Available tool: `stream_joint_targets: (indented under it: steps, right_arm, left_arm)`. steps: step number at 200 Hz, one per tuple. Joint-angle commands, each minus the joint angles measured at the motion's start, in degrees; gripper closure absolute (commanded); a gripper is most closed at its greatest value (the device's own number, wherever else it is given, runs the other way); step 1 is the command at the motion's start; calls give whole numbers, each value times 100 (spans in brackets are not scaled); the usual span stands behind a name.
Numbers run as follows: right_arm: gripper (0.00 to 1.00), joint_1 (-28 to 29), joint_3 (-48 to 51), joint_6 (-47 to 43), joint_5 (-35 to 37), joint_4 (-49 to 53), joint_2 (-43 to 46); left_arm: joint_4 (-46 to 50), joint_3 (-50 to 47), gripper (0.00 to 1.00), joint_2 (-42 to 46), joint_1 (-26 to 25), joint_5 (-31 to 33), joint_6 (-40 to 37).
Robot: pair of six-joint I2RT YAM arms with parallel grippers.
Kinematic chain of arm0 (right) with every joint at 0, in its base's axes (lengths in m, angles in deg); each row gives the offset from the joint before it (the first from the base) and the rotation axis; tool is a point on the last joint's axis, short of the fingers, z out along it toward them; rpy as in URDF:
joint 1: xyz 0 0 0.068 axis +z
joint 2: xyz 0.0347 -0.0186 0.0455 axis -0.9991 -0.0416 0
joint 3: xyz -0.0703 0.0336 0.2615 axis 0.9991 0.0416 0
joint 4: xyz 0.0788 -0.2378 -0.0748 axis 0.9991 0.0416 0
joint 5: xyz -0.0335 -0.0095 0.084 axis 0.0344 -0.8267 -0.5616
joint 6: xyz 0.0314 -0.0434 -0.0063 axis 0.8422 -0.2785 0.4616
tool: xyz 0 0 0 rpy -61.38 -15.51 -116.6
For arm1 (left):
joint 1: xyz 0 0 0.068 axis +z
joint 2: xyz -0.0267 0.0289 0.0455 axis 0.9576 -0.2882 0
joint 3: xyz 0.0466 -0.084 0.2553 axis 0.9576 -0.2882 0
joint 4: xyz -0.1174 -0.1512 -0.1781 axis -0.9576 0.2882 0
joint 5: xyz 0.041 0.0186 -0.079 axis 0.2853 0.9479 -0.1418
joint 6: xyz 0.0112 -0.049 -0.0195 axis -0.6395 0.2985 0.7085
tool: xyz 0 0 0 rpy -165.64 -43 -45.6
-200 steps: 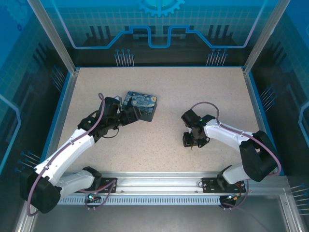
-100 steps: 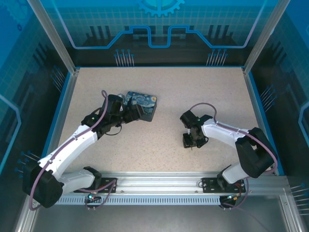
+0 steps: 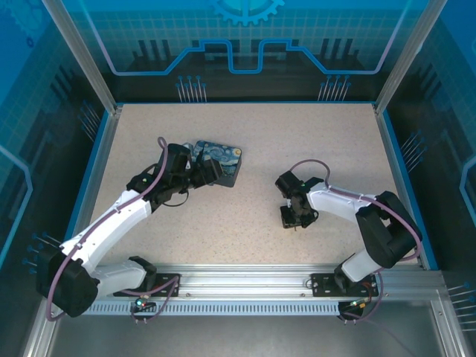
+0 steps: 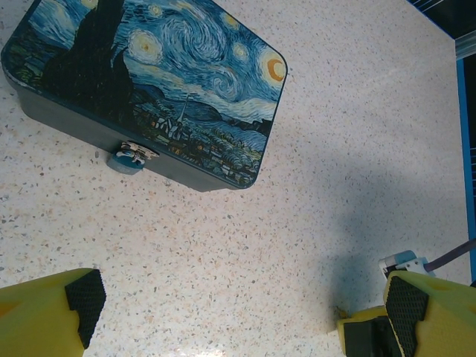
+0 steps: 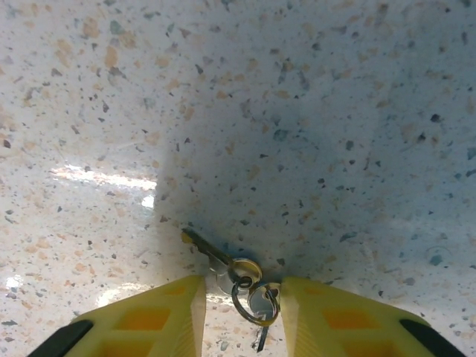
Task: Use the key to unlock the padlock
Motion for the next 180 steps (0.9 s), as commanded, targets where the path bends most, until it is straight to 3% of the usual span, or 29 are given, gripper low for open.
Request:
stream_joint_targets:
  steps: [1, 19, 62, 101, 125, 166, 180]
  right_arm:
    - [70, 89, 129, 28, -58, -39, -77]
    - [76, 98, 161, 28, -64, -40, -26]
    - [100, 106, 133, -152, -85, 22, 189]
    - [100, 83, -180, -463, -455, 11, 577]
    - [100, -6, -338, -694, -1139, -244, 849]
    - [100, -502, -609, -880, -3059, -1030, 1189]
    - [100, -594, -686, -873, -3323, -1150, 1264]
  left_arm:
    - [-67, 150, 1, -30, -70, -129, -15]
    - [-49, 148, 1, -63, -67, -146, 13]
    - [8, 139, 1, -109, -67, -60, 407]
    - [-144, 67, 1, -196, -82, -97, 346]
    - [-679, -116, 1, -302, -85, -610, 255]
    - [-1233, -161, 4, -562, -176, -1312, 225]
    - [-1329, -152, 5, -624, -225, -1412, 237]
